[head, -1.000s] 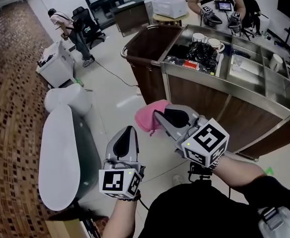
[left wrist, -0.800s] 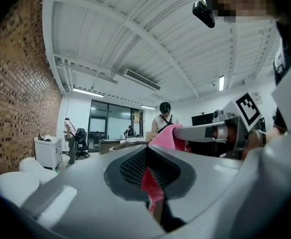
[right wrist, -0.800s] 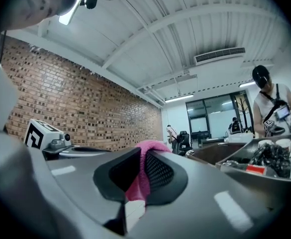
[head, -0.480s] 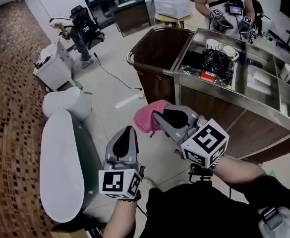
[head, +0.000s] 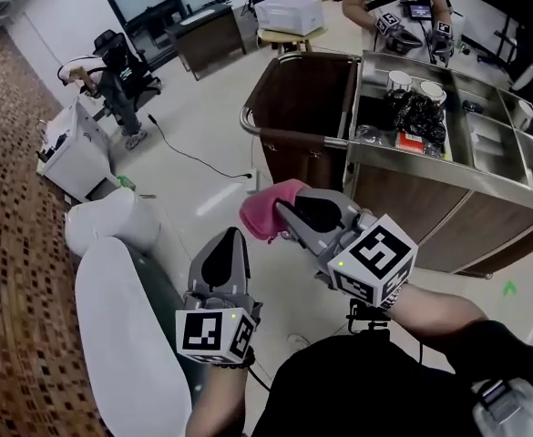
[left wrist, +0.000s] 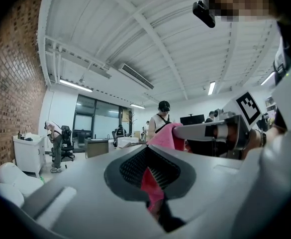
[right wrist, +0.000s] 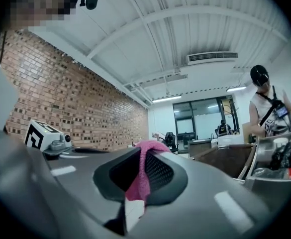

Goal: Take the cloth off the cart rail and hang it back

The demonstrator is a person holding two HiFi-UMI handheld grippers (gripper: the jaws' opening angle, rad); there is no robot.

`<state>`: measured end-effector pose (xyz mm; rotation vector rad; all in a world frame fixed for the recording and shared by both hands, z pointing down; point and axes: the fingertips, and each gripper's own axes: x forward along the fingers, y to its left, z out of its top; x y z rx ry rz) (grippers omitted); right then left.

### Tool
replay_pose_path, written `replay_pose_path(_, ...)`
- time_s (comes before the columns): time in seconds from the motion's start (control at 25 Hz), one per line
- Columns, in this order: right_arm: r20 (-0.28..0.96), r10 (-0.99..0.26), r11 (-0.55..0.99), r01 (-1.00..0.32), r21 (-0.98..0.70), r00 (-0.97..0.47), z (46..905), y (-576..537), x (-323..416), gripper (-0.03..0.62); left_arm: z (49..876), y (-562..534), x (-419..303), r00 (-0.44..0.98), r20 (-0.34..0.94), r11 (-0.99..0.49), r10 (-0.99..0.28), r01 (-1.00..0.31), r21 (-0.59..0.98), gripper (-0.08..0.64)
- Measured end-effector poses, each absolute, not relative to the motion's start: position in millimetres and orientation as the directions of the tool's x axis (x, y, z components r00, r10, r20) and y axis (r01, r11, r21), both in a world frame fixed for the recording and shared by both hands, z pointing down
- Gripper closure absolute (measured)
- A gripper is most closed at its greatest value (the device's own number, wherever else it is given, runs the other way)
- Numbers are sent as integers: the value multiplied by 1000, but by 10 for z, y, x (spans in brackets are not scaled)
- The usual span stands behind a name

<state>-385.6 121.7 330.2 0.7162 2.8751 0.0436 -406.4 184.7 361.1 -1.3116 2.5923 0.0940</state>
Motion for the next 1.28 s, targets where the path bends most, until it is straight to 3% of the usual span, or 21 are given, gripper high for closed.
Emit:
replay_pose_path(0.56,-208,321,947,312,74,-924,2952,1567,-4538,569,3512,2366,-4813,-480,-251,504,-841,-863,-40,557)
replay_pose_path(1.28,-288,186,981,162,105,-939,2523,1002,-5739,571,3260,1704,-6237,-345,-255,378,-903,-921,-90,557)
